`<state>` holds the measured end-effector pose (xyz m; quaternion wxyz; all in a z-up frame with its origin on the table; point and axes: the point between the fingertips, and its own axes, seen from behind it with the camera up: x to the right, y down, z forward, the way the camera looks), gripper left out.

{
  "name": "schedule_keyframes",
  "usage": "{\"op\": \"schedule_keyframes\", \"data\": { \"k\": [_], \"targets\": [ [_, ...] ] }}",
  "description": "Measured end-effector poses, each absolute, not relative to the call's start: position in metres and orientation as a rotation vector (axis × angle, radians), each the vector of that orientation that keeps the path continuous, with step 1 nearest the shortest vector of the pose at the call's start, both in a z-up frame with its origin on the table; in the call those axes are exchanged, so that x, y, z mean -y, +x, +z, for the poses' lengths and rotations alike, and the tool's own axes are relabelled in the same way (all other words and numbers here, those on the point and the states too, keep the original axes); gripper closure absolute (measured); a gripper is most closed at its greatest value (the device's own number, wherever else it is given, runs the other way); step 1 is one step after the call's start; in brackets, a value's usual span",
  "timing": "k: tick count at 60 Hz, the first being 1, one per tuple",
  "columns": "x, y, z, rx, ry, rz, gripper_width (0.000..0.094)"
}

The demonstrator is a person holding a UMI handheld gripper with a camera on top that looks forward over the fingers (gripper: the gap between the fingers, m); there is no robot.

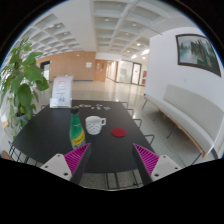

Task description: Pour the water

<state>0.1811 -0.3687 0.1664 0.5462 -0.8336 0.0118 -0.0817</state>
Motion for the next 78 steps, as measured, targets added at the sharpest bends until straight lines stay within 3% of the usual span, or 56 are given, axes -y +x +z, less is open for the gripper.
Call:
{"op": "schedule_keyframes", "data": {
  "k": [19, 35, 41, 45, 49, 63, 71, 78],
  "targets": [
    [0.284, 0.066, 0.119, 0.049, -1.908, -0.07, 0.0075],
    [0.21, 0.048, 0.079, -0.002, -1.853, -0.089, 0.0081],
    [0.194, 0.051, 0.064, -0.03, -1.861, -0.096, 0.0111],
    [0.188, 0.055, 0.057, -0.029, -1.854, -0.099, 0.0216],
    [0.185, 0.058, 0.058, -0.031, -1.843, -0.107, 0.0374],
    [0.184, 0.057, 0.062, -0.016, -1.804, -0.105, 0.0515],
    [0.182, 0.044, 0.077, -0.021, -1.784, -0.048, 0.0539],
    [0.179, 0.009, 0.122, -0.032, -1.72, 0.109, 0.0537]
  ]
}}
